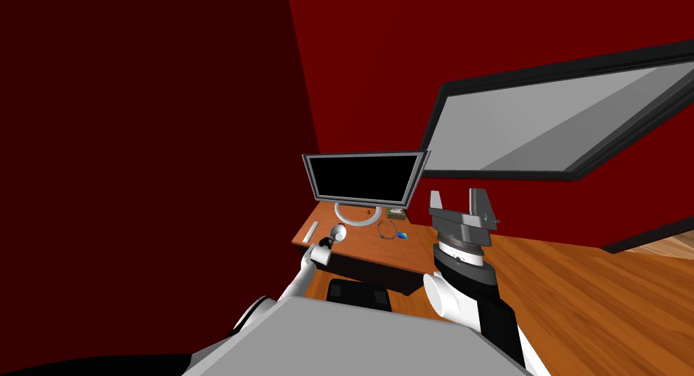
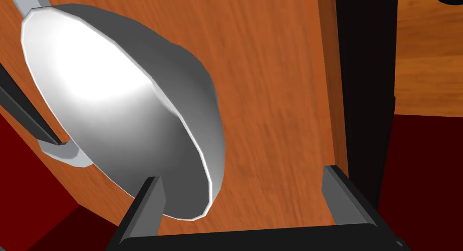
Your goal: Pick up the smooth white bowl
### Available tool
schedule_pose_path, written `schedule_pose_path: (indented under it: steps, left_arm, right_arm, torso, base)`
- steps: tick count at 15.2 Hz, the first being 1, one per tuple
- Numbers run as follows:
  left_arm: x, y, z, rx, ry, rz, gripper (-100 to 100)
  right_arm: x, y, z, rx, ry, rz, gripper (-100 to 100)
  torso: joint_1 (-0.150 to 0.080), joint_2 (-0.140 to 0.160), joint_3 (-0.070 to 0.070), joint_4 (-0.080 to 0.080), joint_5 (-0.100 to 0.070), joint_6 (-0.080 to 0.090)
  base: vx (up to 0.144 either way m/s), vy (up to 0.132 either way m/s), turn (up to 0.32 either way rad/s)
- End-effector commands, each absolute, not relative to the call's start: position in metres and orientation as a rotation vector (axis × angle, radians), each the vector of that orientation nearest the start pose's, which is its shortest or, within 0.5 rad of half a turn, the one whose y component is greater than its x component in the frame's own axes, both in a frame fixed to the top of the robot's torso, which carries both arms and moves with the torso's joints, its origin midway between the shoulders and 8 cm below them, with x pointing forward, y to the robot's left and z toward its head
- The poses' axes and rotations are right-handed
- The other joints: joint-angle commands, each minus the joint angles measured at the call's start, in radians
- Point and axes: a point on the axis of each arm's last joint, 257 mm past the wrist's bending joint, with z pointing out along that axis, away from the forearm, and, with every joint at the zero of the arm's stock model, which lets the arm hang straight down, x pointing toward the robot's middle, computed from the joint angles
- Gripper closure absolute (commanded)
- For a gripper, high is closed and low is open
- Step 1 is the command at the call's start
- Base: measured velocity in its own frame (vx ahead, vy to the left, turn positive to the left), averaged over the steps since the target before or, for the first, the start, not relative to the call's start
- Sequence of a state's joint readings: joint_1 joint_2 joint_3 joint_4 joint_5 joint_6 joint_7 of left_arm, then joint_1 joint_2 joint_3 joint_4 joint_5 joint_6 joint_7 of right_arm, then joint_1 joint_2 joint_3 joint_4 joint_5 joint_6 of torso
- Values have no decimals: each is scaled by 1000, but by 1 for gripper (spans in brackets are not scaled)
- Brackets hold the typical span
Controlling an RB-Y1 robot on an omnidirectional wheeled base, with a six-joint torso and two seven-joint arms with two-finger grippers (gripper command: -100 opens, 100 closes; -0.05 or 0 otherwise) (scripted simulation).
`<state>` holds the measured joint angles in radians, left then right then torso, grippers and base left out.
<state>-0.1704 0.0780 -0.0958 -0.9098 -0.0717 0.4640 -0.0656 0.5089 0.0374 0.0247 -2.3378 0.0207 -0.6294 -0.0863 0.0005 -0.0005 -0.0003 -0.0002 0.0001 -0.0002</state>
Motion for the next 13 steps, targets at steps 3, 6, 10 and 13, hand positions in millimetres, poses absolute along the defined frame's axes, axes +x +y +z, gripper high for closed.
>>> schedule_pose_path:
  steps: [3, 6, 10, 13]
  left_arm:
    - [429, 230, -552, -1550, 2079, -454, 100]
    - [439, 226, -544, -1533, 2068, -476, 100]
    - [437, 226, -542, -1547, 2082, -455, 100]
    - [439, 225, -540, -1545, 2082, -456, 100]
  right_arm:
    - [307, -267, 69, 553, 448, 1426, 0]
    - [307, -267, 69, 553, 448, 1427, 0]
    - [307, -267, 69, 553, 448, 1426, 0]
    - [307, -267, 69, 553, 448, 1426, 0]
  torso:
    - [0, 0, 0, 0, 0, 0]
    - [2, 1, -2, -6, 1, -4]
    - [2, 1, -3, -7, 2, -5]
    - [3, 1, -3, -6, 2, -4]
  base:
    - [6, 9, -25]
    - [4, 6, -15]
    - [-12, -16, 48]
    - [-8, -12, 31]
